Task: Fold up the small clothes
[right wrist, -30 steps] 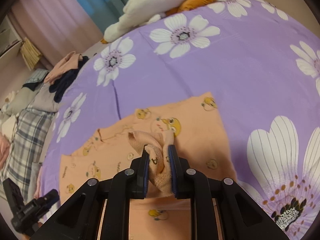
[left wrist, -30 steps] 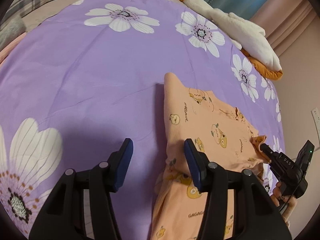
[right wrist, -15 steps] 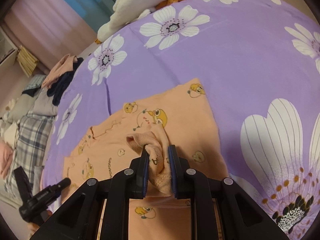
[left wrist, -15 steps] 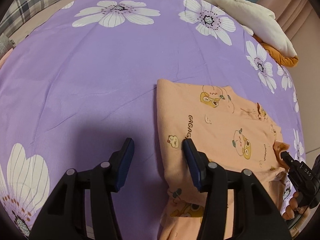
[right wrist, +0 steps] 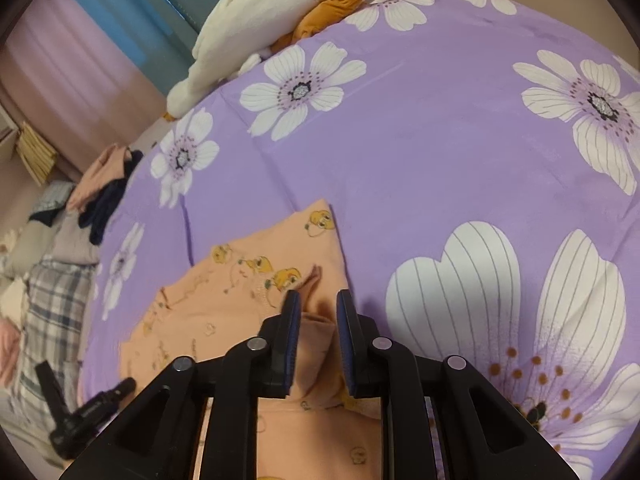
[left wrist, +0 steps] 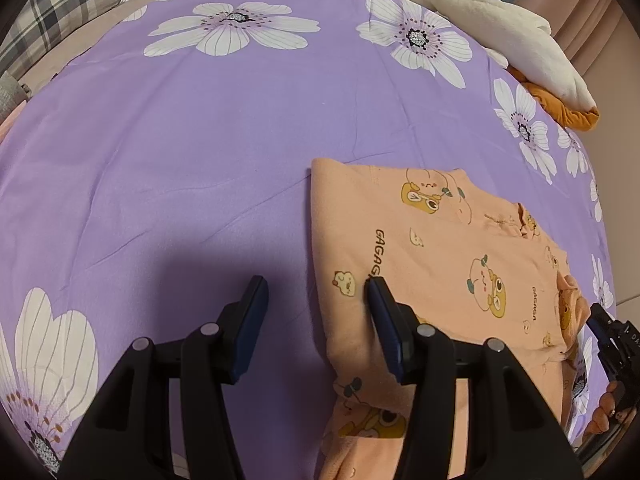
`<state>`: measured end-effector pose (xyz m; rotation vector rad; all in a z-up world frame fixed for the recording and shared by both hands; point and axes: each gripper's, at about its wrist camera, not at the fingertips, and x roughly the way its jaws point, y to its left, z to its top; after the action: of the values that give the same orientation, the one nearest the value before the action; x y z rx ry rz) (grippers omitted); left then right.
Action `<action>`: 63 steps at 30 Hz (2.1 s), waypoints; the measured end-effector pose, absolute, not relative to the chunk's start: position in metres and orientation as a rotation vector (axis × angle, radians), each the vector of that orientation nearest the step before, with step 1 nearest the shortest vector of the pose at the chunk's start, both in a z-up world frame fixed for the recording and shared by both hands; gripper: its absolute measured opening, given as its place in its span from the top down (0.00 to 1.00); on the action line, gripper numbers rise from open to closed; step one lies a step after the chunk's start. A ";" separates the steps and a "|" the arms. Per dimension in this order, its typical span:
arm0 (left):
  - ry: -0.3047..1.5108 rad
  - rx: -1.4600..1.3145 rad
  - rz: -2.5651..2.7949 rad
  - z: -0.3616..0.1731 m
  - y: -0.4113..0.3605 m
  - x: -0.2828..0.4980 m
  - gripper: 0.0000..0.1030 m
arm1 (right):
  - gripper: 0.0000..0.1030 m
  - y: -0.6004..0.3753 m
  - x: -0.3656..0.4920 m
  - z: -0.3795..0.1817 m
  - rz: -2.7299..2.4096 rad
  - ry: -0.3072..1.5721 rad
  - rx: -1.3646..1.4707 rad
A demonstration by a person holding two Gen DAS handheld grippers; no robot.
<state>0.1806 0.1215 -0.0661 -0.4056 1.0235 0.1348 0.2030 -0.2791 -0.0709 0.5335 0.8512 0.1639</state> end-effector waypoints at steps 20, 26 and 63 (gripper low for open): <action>1.015 -0.358 0.145 -0.071 0.115 0.181 0.47 | 0.96 -0.280 0.236 -0.071 0.116 0.836 0.484; 1.007 -0.360 0.145 -0.069 0.115 0.181 0.47 | 0.96 -0.271 0.241 -0.094 0.076 0.913 0.421; 1.037 -0.521 0.027 -0.071 0.098 0.135 0.49 | 0.91 -0.256 0.196 -0.084 0.033 0.857 0.297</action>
<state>0.1348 0.0981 -0.0706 -0.5206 1.0365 0.0270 0.1956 -0.2558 -0.0843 0.2975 0.8567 0.0333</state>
